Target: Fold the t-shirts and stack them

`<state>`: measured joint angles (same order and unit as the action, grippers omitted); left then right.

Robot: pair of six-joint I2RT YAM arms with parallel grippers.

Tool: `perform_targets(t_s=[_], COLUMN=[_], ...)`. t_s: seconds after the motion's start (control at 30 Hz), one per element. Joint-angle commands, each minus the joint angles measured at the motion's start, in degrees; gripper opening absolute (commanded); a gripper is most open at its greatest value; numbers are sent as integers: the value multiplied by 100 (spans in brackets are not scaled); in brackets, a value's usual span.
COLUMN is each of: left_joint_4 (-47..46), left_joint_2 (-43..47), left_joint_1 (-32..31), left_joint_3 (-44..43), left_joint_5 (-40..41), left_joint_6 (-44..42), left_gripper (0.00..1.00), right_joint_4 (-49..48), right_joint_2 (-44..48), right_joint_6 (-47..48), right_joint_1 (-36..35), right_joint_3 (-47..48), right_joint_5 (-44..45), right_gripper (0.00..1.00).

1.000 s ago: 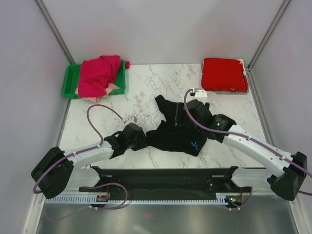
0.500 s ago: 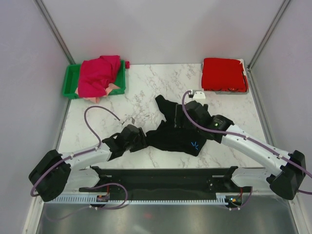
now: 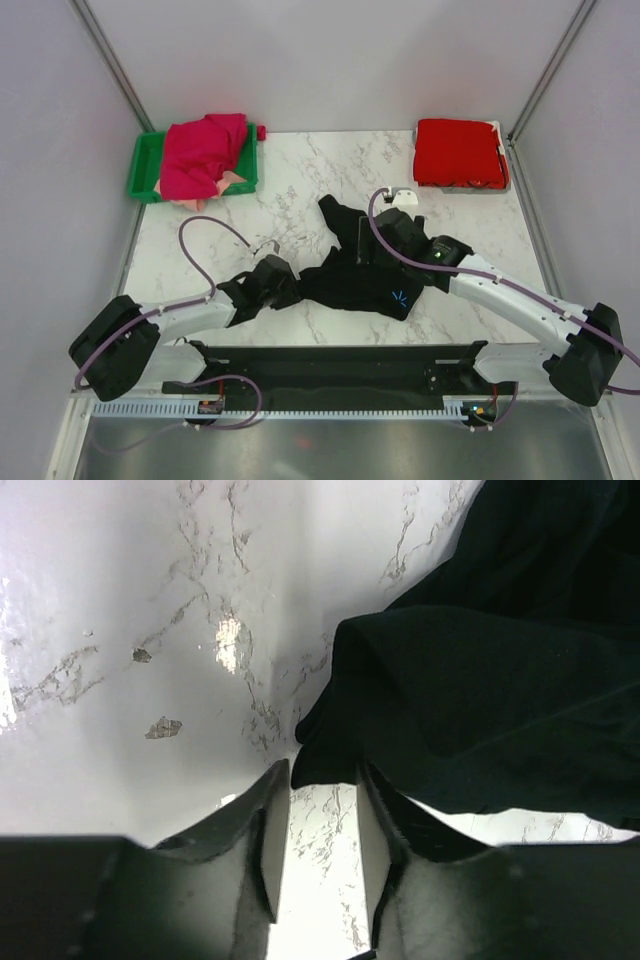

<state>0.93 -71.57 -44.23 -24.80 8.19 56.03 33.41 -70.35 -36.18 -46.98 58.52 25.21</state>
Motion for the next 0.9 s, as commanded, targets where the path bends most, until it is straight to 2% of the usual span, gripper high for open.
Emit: perform_targets(t_s=[0.0,0.03,0.07,0.1,0.2,0.23,0.3,0.33,0.37,0.4,0.5,0.57,0.67,0.7,0.87], left_joint_4=[-330,-339,-330,-330,-269,-138,133,379,1052,1328,2304,2796,3061,3402,4336], left_joint_2=[-24,-6,11,20,204,344,1151,1467,1862,2501,3488,3693,3966,4080,5615], left_joint_1=[-7,-7,-7,-16,-7,-7,-7,-7,-7,-7,11,19,19,19,19], left_joint_3=[-130,-148,-157,-183,-244,-262,-350,-429,-543,-761,-1149,-1282,-1309,-1300,-1177], left_joint_5=[254,271,289,289,368,403,482,778,964,1148,1834,2073,2029,2064,2828], left_joint_6=[-180,-206,-224,-233,-303,-338,-435,-426,-435,-539,-777,-874,-945,-806,-514], left_gripper=[38,33,23,18,11,6,2,2,2,2,2,2,2,2,2], right_joint_4=[-150,-168,-159,-168,-168,-168,-168,-159,-159,-150,-142,-107,-107,-106,-106], right_joint_2=[21,30,21,21,12,3,-75,-128,-207,-416,-987,-1357,-2209,-2681,-3923], right_joint_6=[6,15,15,6,32,67,146,199,321,392,717,1006,1297,1472,1790], right_joint_1=[31,31,31,31,40,49,66,66,75,93,110,110,145,154,356], right_joint_3=[-43,-51,-60,-60,-43,-34,45,106,168,377,982,1353,2126,2511,3577], right_joint_5=[-78,-78,-87,-78,-69,-60,-113,-148,-261,-315,-438,-334,-228,-201,-218], right_gripper=[98,98,98,98,98,98,98,98,98,98,98,98,98,98,98])
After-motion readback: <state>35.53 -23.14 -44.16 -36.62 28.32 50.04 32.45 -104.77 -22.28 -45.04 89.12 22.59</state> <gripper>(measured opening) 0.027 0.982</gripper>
